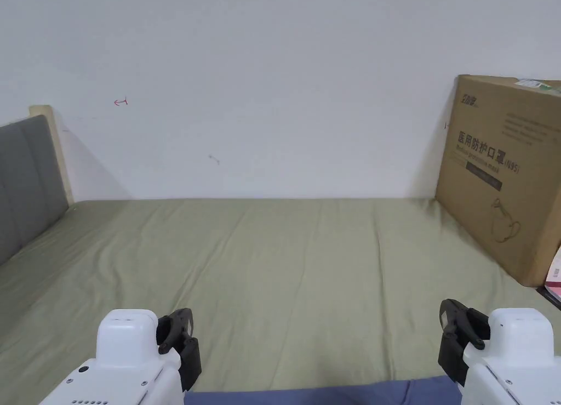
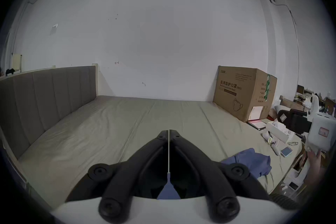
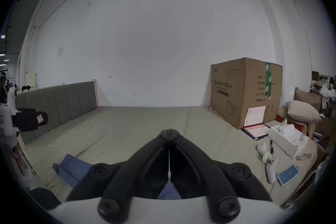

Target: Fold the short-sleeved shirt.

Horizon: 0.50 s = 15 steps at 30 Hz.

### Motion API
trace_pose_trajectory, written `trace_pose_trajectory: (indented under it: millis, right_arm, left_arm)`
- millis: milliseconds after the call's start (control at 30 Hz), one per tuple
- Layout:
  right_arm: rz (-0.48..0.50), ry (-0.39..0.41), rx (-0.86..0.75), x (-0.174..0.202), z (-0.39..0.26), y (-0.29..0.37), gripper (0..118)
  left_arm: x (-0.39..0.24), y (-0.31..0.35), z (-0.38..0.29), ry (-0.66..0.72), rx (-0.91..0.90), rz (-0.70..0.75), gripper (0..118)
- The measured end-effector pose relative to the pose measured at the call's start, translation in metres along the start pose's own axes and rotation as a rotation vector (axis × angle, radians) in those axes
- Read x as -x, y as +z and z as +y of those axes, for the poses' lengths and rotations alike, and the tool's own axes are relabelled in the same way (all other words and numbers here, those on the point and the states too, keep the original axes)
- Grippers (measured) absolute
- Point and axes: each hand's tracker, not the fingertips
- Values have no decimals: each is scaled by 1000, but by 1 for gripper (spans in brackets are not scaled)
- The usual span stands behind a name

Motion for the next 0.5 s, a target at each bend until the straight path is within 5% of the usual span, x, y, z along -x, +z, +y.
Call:
trace_pose_trajectory:
  millis: [100,233,400,500]
  right_arm:
    - [30,-2,-10,4,8,0,0]
    - [39,20,-14,9,14,-1,0]
    - [49,-17,10,8,14,-8,0]
    - [57,-24,42,11,9,-10,0]
  left_arm:
    - [19,1,17,53,21,-37,1]
    - [86,-25,31,224,273,-131,1]
    - [187,-64,-21,637,657,-305,1]
    - [225,-68,-63,717,707,-305,2]
